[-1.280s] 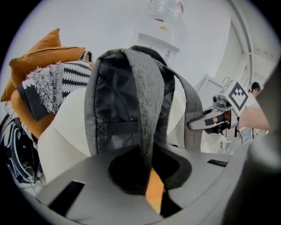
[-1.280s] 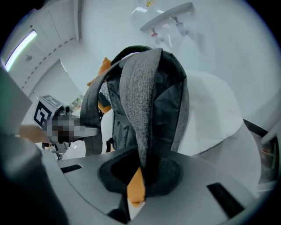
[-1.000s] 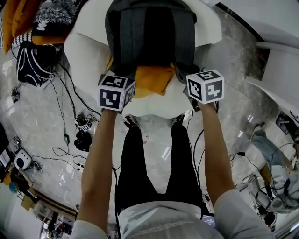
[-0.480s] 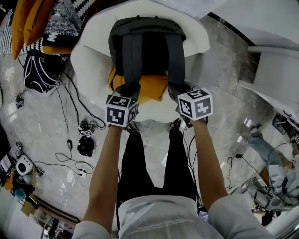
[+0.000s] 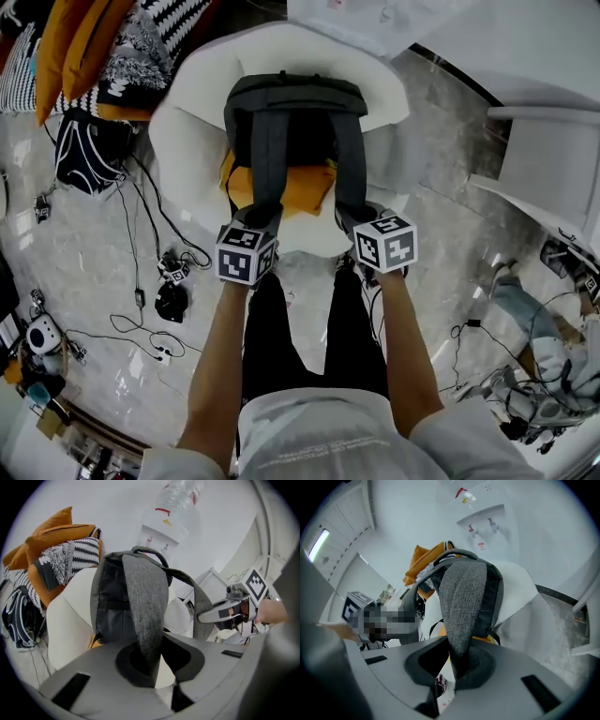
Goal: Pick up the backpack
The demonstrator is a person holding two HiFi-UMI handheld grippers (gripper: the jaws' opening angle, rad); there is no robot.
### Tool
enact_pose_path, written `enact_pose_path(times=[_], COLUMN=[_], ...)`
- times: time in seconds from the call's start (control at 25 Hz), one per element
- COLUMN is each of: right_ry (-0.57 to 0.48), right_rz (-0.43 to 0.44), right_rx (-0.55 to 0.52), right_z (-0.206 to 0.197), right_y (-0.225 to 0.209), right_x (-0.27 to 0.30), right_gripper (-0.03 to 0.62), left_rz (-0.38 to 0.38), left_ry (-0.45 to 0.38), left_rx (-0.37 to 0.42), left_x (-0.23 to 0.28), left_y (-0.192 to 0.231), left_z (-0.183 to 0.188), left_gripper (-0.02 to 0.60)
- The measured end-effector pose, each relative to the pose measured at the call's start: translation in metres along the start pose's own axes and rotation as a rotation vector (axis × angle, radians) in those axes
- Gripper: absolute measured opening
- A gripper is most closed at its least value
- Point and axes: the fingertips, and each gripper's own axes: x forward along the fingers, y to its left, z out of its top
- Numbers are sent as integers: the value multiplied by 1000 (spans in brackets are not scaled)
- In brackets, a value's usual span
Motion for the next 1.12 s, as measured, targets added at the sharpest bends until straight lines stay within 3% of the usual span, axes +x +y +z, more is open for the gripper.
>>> enact_pose_path(times=[0.48,1.12], right_ry=[-2,-14], right_rz=[3,17], right_rx=[5,-23], right_z=[-7,-9], right_y=[22,59], right_x=[-40,-88], right_gripper=[34,34], left_rz=[-45,-72], left_ry=[4,39], left_rx=[-21,54], left_x=[-28,-80], left_y=[-31,-55], left_z=[-10,-30], left_gripper=[44,45])
